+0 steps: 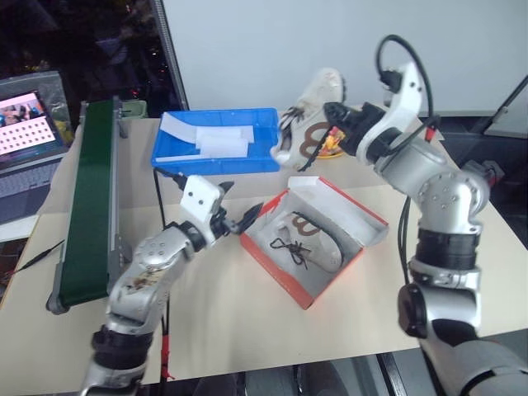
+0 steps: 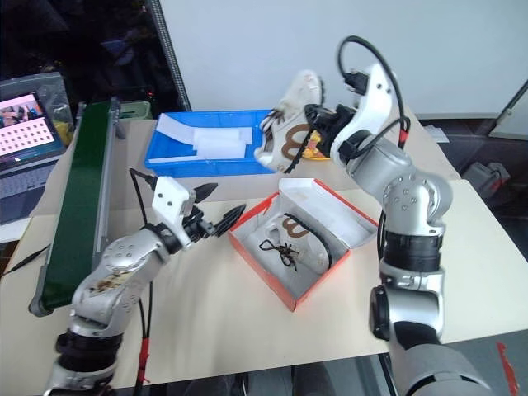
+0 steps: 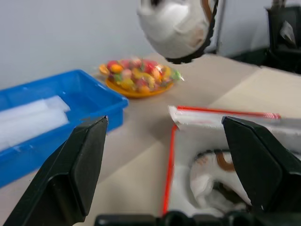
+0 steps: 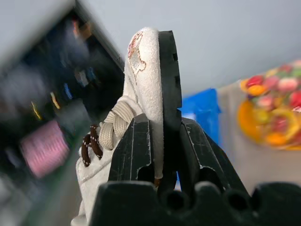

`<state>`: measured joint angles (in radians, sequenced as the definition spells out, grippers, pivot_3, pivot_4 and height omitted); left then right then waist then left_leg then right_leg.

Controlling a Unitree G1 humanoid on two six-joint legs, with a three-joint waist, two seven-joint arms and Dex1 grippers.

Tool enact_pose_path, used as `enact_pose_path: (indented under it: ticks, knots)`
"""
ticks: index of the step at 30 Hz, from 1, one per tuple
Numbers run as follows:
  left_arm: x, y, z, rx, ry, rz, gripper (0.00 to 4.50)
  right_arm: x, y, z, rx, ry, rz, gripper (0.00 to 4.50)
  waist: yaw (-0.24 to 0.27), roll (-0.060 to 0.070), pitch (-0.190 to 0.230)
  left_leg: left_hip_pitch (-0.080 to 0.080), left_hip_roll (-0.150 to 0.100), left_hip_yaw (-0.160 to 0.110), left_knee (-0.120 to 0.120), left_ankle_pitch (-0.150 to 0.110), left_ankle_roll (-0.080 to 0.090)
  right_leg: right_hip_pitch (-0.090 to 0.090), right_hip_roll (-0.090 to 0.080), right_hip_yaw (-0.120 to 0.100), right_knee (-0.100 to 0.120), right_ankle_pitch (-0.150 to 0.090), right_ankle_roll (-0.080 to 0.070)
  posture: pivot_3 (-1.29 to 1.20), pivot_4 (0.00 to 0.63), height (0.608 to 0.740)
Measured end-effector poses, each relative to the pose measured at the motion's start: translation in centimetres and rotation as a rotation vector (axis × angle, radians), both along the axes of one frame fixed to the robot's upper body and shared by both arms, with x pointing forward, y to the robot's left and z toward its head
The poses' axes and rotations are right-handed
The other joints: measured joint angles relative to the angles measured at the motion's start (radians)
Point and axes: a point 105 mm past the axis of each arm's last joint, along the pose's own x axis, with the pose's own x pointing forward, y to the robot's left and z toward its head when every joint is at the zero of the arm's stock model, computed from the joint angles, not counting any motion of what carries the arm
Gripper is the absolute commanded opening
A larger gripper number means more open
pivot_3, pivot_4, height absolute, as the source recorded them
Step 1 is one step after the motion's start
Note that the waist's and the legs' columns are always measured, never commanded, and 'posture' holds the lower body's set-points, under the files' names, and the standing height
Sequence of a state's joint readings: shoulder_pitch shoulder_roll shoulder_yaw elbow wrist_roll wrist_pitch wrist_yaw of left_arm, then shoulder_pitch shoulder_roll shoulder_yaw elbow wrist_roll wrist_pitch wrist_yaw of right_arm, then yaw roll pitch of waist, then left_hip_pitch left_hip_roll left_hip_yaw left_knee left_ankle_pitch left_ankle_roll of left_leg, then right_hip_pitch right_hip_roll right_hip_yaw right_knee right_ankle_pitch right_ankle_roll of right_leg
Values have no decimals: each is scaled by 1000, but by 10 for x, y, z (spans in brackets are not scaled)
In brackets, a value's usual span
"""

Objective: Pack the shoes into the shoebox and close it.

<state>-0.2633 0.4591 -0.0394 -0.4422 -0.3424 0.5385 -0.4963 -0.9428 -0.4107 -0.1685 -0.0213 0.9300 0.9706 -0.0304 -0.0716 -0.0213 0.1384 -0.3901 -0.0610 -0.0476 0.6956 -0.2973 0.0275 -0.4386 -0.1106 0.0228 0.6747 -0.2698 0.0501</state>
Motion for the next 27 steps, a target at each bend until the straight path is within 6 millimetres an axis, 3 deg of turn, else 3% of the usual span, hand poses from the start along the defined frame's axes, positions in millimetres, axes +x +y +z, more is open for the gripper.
enact_pose_path:
  ticks: [7,9,13,19,27]
  knots:
    - [-30,41,-15,171,63,-118,4161,-21,14,4,-218,174,253,328,18,1,0,-1,0,-1,0,-1,3,2,-1,-2,-10,0,0,0,150,724]
    - [-41,40,-24,197,93,-161,4161,-30,18,-1,-298,226,321,328,26,1,1,-1,0,-1,-1,-2,3,2,-2,-2,-10,0,0,0,150,724]
    - [-56,31,-30,204,103,-230,4161,-52,29,-30,-441,358,469,328,36,1,1,-7,-1,-4,0,-3,4,0,-4,-6,-11,0,0,0,150,724]
    - [-60,24,-23,185,71,-236,4161,-79,23,-91,-572,551,585,328,52,1,1,-9,-2,-5,2,-3,4,-1,-5,-8,-12,0,0,0,150,724]
    - [-66,18,-21,170,65,-265,4161,-81,16,-98,-602,583,589,328,52,1,1,-8,-1,-5,3,-2,4,0,-4,-7,-11,0,0,0,150,724]
